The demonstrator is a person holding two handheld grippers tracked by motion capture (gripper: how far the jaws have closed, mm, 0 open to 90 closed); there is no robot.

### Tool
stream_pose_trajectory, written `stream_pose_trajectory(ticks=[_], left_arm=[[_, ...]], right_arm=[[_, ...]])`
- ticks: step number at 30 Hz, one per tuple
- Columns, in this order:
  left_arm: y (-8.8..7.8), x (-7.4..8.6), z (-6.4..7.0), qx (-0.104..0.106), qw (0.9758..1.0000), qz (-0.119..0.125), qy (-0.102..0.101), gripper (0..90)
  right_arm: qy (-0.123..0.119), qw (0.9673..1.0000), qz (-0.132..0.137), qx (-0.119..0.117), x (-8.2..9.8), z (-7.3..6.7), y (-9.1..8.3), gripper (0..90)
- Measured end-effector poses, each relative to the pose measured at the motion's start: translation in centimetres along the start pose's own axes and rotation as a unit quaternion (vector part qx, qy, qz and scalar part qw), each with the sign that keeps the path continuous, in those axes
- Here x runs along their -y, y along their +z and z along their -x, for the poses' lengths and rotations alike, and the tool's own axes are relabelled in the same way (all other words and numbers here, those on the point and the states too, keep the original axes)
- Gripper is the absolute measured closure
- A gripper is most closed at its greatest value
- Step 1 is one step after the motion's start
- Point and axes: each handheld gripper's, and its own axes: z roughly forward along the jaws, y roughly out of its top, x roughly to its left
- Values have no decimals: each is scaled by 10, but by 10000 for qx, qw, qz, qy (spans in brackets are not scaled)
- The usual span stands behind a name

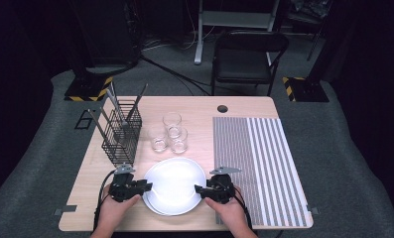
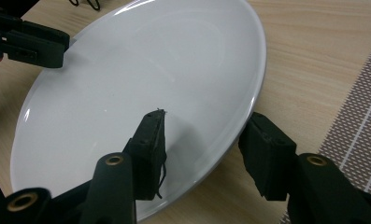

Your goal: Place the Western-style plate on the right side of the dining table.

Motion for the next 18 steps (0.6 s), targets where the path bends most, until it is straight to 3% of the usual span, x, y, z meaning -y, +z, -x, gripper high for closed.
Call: stream_pose_trajectory(ticks=[2, 10, 18], left_arm=[[1, 0, 0, -14, 10000, -36, 89, 647], [4, 0, 1, 53, 9999, 11, -114, 633], [8, 0, 3, 95, 9999, -49, -46, 625]], right_arm=[[71, 10000, 4, -16, 0, 2, 0, 507], [272, 9996, 30, -67, -3, 6, -2, 508], [473, 9986, 134, -183, -10, 14, -6, 520]])
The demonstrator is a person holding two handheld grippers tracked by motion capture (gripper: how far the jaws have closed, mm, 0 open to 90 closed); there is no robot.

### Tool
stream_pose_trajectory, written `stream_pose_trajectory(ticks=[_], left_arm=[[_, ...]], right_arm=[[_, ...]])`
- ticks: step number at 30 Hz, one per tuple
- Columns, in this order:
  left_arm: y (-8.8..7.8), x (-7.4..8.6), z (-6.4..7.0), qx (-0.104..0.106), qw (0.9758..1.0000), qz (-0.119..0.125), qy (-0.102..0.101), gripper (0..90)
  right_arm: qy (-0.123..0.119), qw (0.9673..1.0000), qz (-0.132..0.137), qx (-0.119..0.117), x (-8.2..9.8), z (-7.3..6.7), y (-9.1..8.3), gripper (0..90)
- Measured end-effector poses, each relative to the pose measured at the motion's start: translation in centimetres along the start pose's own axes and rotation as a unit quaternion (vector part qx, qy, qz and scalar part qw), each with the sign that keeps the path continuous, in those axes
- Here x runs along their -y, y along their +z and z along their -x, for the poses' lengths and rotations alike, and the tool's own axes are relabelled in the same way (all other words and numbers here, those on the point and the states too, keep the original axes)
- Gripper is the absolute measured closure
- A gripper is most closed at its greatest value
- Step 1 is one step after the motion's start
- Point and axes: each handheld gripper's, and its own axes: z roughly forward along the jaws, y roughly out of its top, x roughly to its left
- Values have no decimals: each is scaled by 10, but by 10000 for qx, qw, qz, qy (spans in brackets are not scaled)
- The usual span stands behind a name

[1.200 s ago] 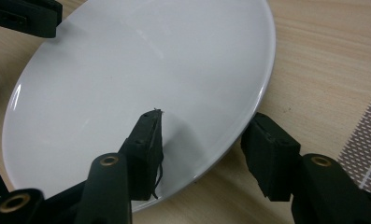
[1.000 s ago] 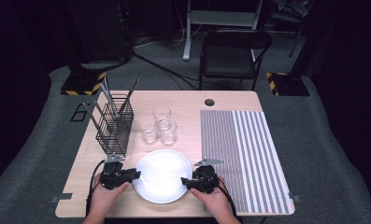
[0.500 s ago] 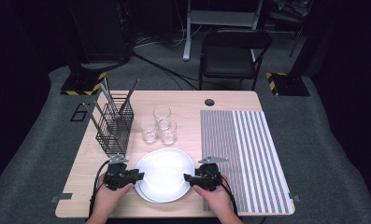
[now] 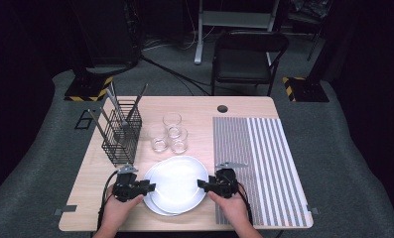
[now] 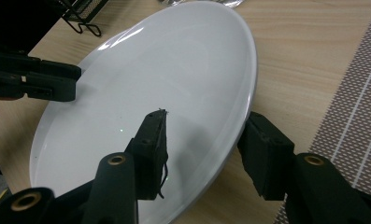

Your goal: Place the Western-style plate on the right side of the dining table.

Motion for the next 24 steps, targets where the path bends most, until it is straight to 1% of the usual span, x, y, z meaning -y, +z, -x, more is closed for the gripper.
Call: stream_pose_trajectory(ticks=[1, 2, 4, 6, 8, 10, 11, 13, 14, 15, 16, 17, 18, 19, 22, 24], left_arm=[[1, 0, 0, 23, 10000, 19, -13, 625], [1, 0, 1, 29, 10000, 5, -33, 624], [3, 0, 1, 39, 10000, 8, 52, 624], [3, 0, 3, 49, 10000, -2, 5, 624], [4, 0, 3, 52, 9999, -9, 92, 624], [4, 0, 3, 44, 9999, -16, 97, 624], [4, 0, 3, 42, 10000, 3, 81, 625], [4, 0, 3, 39, 9999, 2, 143, 625], [4, 1, 3, 31, 9999, 7, 143, 625], [4, 1, 3, 33, 9999, 10, 139, 625], [5, 1, 3, 28, 9999, 18, 140, 625], [5, 1, 4, 24, 9999, 19, 144, 625], [5, 1, 4, 20, 9999, 23, 138, 624], [5, 1, 4, 19, 9999, 25, 137, 624], [5, 1, 4, 9, 9999, 41, 122, 621], [5, 1, 5, 20, 9999, 56, 105, 615]], right_arm=[[36, 10000, -8, 24, -1, 0, -1, 520], [1, 10000, -16, 51, -2, 1, -1, 520], [25, 10000, -27, 74, -3, 1, -1, 520], [35, 9999, -66, 111, -5, 2, -2, 520], [6, 9998, -128, 180, -5, 3, -2, 520], [-5, 9995, -212, 232, -5, 3, -1, 521], [-63, 9993, -233, 271, -5, 4, 0, 520], [-73, 9992, -262, 306, -5, 5, 0, 525], [-40, 9991, -301, 299, -6, 5, -1, 527], [-67, 9990, -320, 316, -6, 5, -1, 531], [-138, 9988, -322, 328, -6, 6, -2, 531], [-85, 9987, -336, 363, -7, 5, -3, 531], [-178, 9986, -309, 378, -7, 6, -4, 531], [-200, 9986, -274, 394, -7, 6, -7, 530], [-208, 9987, -229, 410, -7, 5, -14, 530], [-234, 9987, -229, 398, -2, 4, -19, 530]])
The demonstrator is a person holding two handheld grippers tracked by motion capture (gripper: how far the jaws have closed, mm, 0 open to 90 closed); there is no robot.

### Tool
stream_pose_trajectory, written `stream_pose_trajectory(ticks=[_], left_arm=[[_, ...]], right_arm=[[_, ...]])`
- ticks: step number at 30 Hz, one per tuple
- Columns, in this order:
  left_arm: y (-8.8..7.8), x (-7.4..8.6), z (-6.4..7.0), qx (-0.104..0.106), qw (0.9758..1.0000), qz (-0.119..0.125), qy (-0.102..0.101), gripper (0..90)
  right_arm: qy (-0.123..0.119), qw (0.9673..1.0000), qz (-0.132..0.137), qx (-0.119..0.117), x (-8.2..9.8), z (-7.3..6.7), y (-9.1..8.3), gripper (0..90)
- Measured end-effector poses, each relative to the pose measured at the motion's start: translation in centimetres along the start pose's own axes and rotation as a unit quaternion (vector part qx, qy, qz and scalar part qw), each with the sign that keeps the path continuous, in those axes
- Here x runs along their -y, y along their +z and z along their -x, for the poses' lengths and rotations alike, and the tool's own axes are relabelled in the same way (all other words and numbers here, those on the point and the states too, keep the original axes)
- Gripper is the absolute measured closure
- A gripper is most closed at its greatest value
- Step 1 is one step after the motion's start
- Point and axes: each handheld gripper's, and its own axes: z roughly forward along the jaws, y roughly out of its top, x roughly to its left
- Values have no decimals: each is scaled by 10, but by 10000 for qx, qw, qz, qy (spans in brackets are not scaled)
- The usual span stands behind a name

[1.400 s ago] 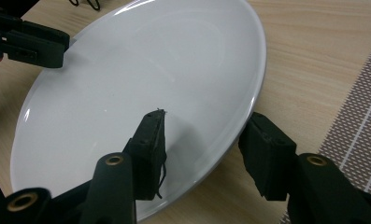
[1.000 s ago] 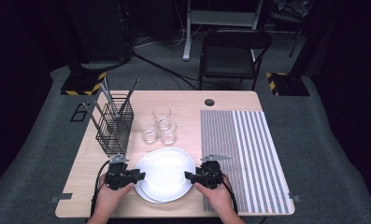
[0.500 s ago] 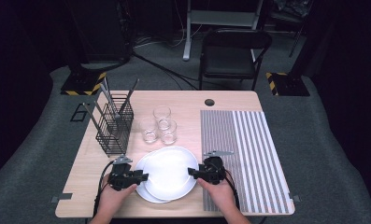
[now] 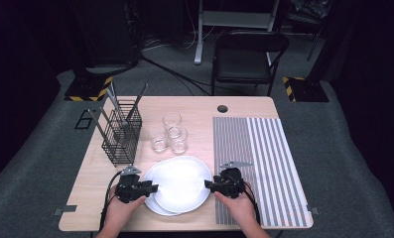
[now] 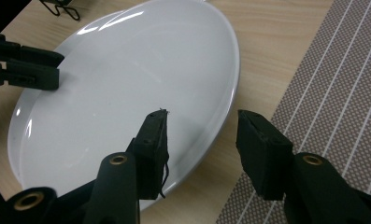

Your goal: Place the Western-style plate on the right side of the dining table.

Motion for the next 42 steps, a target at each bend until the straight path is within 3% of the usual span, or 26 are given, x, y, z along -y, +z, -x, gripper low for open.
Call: stream_pose_trajectory(ticks=[3, 10, 14, 21, 29, 42], left_arm=[[0, 0, 1, -2, 10000, 9, -54, 605], [0, 0, 2, 10, 10000, -2, 3, 589], [1, 1, 3, 22, 10000, 17, -33, 579], [2, 0, 2, 55, 10000, 31, 5, 564], [6, 0, 7, 176, 9998, 37, -16, 556], [13, -3, 12, 321, 9994, 22, 88, 546]], right_arm=[[-72, 10000, -63, -6, 7, -3, -4, 521], [141, 9997, -82, -185, 21, -6, -8, 547], [20, 9997, -51, -250, 21, -7, -4, 573], [154, 9994, -112, -276, 20, -7, -1, 588], [172, 9995, 116, -227, 17, -1, -10, 644], [197, 9994, 253, -120, 16, 5, -18, 646]])
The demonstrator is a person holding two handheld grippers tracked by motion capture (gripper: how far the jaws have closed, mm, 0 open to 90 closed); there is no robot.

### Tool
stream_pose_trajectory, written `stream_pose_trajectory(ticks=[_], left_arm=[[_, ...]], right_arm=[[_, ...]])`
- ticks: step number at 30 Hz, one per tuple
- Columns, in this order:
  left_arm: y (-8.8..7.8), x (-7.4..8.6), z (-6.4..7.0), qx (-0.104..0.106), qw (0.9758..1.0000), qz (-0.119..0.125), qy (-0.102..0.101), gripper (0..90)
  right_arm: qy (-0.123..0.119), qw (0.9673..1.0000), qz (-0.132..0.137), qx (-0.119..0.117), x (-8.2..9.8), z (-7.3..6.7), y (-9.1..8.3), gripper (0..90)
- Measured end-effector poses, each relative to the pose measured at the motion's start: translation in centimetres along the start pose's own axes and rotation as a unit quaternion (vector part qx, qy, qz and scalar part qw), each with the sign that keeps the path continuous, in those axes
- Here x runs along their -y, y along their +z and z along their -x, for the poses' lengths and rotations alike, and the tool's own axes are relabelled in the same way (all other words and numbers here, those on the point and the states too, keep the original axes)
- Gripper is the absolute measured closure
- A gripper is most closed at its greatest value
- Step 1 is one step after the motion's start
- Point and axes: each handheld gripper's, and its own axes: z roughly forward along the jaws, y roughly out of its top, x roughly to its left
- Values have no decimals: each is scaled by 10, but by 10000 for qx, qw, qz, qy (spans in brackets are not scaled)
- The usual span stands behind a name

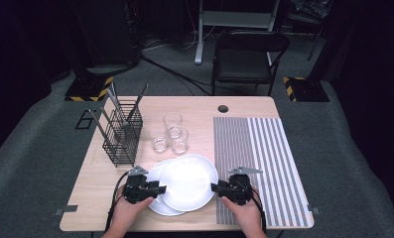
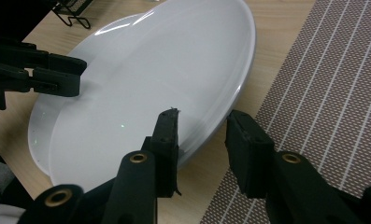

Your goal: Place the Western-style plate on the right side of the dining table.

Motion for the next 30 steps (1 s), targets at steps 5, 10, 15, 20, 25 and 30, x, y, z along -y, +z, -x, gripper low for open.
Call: stream_pose_trajectory(ticks=[5, 10, 15, 20, 25, 30], left_arm=[[3, -2, 2, 31, 10000, -16, 46, 546], [5, -3, 4, 102, 9999, -22, -13, 546], [5, -3, 4, 91, 9999, -41, 18, 547], [5, -3, 5, 47, 10000, -27, 81, 543], [5, -3, 4, 52, 10000, -9, 26, 525], [5, -3, 5, 99, 9999, -15, -43, 495]], right_arm=[[76, 9999, 12, 78, 1, 2, -4, 648], [51, 9999, 56, 131, 4, 4, -5, 650], [101, 9998, 58, 147, 7, 5, -5, 648], [58, 9998, 114, 147, 8, 6, -5, 647], [189, 9997, 58, 124, 10, 8, -4, 639], [235, 9996, 67, 132, 12, 10, -4, 639]])
